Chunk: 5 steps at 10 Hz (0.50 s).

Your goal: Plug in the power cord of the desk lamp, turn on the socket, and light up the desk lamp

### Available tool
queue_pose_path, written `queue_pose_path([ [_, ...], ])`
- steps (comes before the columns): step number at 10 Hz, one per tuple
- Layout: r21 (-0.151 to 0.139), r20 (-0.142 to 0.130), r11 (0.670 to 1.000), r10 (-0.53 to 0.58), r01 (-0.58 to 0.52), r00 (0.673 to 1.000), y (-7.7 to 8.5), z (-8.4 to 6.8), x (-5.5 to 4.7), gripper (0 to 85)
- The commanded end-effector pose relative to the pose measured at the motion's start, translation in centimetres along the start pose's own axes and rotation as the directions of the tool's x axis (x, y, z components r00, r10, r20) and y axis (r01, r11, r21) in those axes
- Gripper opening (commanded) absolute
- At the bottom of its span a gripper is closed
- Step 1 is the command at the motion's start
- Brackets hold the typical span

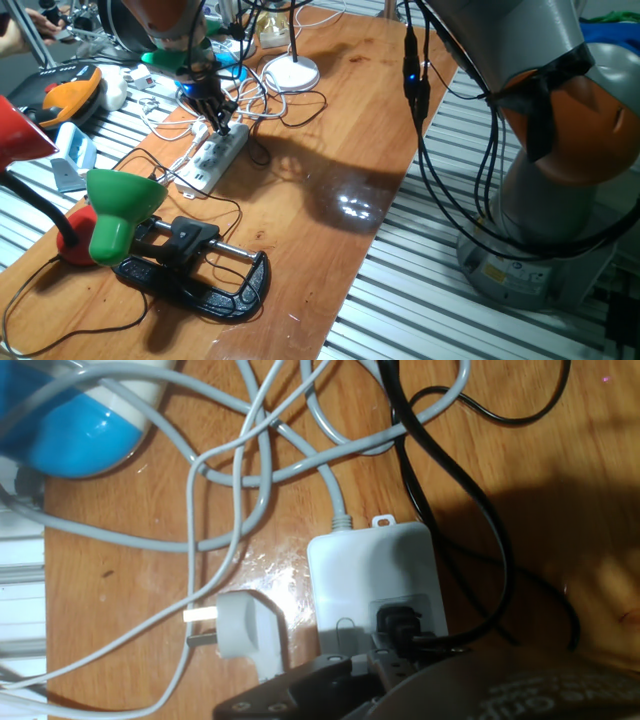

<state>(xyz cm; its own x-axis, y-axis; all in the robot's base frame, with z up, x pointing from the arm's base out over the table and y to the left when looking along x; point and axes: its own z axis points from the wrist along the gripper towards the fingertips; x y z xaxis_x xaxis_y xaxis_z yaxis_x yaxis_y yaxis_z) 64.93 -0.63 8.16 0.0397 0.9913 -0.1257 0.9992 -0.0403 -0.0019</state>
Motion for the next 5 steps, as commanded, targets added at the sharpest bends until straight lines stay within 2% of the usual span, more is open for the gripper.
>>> queue_pose_path([
  [1, 0.002, 0.000, 1.000, -0.002, 0.002, 1.000, 0.00, 0.02, -0.02, 0.0],
  [5, 0.003, 0.009, 1.000, -0.008, 0.008, 1.000, -0.01, 0.05, -0.04, 0.0],
])
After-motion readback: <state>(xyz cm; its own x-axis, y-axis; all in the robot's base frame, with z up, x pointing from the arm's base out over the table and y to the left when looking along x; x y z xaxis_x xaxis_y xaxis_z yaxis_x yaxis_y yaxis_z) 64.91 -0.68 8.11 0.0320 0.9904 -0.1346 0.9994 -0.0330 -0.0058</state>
